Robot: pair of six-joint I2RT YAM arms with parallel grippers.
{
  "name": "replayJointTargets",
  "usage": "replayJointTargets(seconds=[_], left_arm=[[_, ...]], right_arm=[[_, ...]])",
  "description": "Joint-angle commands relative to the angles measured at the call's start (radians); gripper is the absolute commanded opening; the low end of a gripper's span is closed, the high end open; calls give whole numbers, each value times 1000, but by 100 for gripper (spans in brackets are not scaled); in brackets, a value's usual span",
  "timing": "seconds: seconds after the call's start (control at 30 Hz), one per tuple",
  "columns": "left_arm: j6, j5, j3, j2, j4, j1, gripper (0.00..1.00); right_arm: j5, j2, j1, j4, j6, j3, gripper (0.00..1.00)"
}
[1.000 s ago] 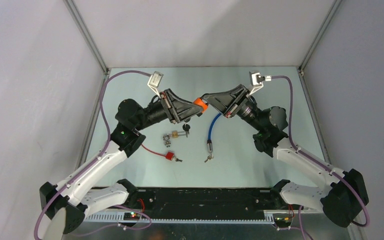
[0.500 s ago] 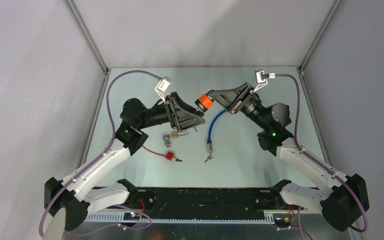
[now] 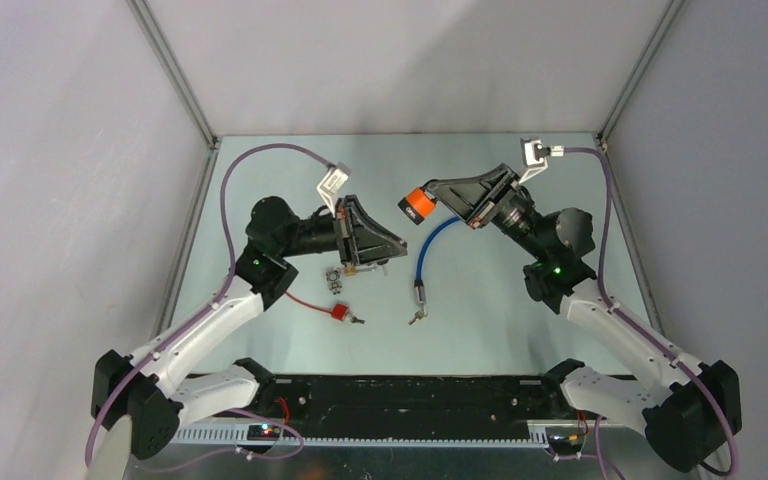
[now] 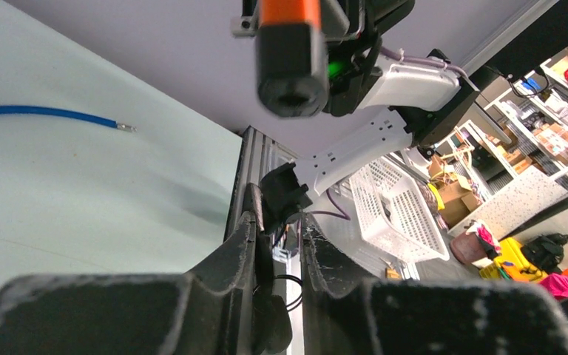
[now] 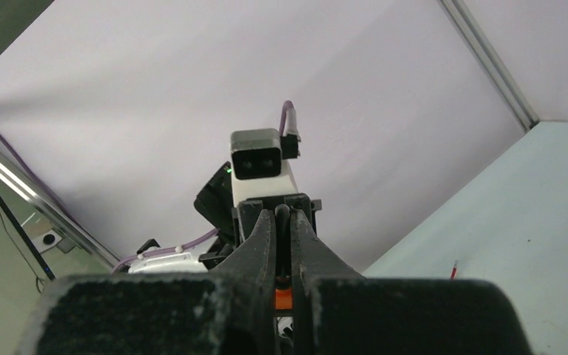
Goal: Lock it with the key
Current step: Lock the lock, then place the lock at the center of the board.
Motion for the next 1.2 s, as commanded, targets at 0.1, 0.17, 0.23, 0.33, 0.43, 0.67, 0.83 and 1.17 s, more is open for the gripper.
replayJointTargets(seconds=[0.1,0.17,0.23,0.33,0.43,0.67,0.83,1.17], left_arm=[[34,2,-24,-1,12,14,0],[32,-46,-24,11,-11,36,0],[38,-120,-23,24,-58,70,0],[109,-275,-6,63,-231,122,0],[202,-595,69,169,-478,180,0],[245,-893,209,437,-535,259,0],[213,-952,335,633,-536,277,0],[123,-934,541,888,-556,280,10]], right_arm=[[20,-83,-10,-26,-95,48,0],[42,-79,-13,-63,-120,47,0],[63,-61,-15,-98,-140,48,0],[99,-4,-25,-129,-138,47,0],[135,130,-42,-110,-115,57,0],[219,530,-39,-92,-70,183,0],[257,756,-35,-130,-36,335,0],[240,1097,-12,-257,-46,612,0]])
